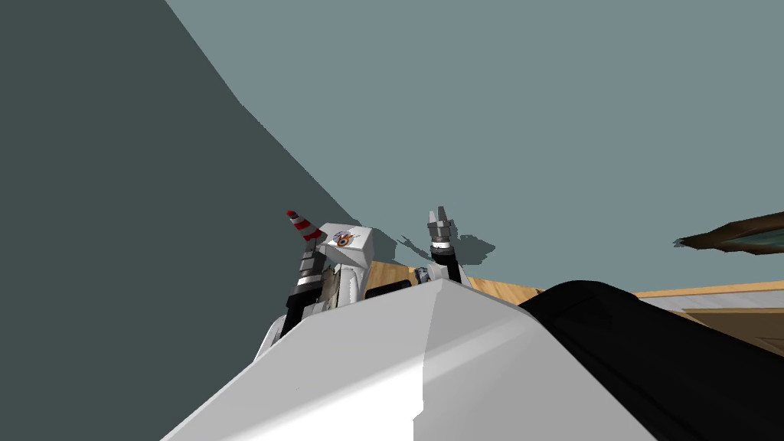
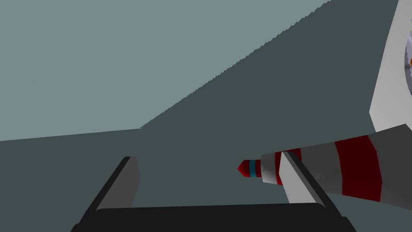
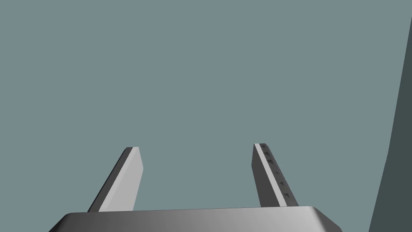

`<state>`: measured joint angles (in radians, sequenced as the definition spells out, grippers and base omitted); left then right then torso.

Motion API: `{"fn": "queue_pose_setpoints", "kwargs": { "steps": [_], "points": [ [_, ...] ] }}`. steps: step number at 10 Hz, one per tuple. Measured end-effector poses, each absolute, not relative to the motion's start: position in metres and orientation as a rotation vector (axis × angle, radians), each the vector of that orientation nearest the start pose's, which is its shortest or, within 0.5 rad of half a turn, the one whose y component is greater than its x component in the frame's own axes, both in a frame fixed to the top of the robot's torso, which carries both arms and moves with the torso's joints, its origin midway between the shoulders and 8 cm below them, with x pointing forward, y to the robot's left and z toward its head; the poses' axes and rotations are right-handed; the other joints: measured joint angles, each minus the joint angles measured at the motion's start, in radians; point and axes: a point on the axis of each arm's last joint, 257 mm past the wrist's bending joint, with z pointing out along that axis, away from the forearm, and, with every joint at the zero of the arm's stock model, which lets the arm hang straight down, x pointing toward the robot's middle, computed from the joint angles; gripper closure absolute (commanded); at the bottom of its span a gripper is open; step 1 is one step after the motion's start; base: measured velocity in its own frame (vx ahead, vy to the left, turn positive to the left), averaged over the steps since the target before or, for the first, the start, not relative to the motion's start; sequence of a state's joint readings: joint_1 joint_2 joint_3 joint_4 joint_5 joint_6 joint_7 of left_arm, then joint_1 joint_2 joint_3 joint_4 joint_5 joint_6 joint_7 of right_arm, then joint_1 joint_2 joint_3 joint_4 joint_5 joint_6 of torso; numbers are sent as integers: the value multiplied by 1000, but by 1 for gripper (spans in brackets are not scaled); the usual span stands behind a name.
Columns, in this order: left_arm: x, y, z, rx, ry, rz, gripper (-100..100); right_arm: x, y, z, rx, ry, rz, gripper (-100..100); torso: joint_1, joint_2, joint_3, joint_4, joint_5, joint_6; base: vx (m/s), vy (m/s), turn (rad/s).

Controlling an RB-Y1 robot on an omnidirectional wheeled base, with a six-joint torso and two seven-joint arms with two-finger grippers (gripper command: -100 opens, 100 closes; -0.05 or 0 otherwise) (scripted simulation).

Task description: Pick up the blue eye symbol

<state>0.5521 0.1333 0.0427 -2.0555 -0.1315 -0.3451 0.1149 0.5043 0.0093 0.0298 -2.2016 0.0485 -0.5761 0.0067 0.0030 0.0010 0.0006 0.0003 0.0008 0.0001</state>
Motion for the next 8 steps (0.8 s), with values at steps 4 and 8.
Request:
{"fn": "queue_pose_setpoints", "kwargs": {
  "steps": [4,8],
  "points": [
    [394,314,-192,-986,1126,-1060,-100,348,-265,2,638,641,1296,0,0,-1,-1,0,0,0,0,42,-27],
    [403,319,-244,-1084,1198,-1025,-100,348,-265,2,639,641,1296,0,-1,-2,-1,-1,0,0,18,30,-41]
  ]
}}
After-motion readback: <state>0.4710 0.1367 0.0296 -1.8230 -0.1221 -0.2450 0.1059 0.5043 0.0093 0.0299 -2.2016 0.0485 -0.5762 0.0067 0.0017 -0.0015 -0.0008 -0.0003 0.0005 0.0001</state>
